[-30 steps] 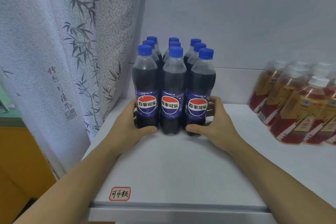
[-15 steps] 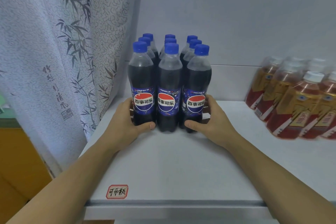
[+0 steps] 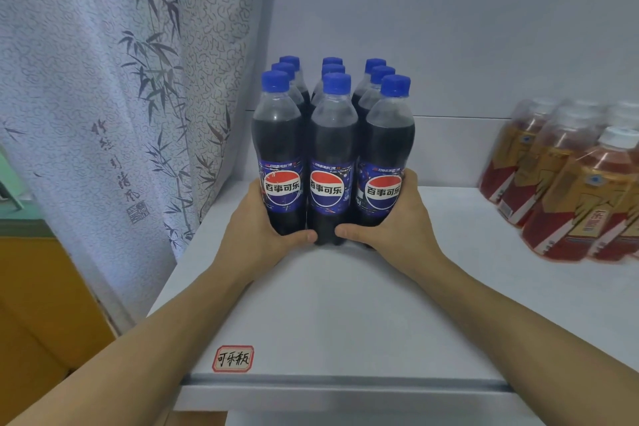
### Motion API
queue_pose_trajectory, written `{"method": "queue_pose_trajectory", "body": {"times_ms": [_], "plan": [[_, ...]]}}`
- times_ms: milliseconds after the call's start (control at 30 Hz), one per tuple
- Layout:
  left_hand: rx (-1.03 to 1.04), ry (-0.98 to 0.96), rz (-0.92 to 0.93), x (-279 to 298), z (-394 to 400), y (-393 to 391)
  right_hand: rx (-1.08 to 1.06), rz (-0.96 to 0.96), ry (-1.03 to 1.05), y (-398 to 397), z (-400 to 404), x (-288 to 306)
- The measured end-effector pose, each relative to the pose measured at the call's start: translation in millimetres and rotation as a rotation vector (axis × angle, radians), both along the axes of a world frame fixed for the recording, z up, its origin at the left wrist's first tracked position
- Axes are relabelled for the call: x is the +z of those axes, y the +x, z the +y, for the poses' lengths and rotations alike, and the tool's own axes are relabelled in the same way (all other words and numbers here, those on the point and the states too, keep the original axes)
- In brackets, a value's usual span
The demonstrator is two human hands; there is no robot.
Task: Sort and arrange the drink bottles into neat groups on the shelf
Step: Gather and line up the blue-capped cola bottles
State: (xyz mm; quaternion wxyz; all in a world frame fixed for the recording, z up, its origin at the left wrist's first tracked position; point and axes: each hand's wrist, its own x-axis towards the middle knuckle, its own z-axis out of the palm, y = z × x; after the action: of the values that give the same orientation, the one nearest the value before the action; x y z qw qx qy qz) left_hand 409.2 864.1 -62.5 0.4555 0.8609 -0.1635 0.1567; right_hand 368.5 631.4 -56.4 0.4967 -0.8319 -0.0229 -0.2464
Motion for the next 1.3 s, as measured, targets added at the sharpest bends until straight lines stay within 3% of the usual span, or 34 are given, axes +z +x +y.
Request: {"method": "queue_pose_trajectory", "body": {"times_ms": [933,1300], "plan": [[-0.068,-0.097,0.146,-0.1,17.6,3.5,0.124,0.148,0.006,-10.6,-23.1,8.2],[-0.102,-0.126,0.186,1.4,20.0,3.4,0.068,0.153,0.022,-8.9,-23.3,6.1]]}}
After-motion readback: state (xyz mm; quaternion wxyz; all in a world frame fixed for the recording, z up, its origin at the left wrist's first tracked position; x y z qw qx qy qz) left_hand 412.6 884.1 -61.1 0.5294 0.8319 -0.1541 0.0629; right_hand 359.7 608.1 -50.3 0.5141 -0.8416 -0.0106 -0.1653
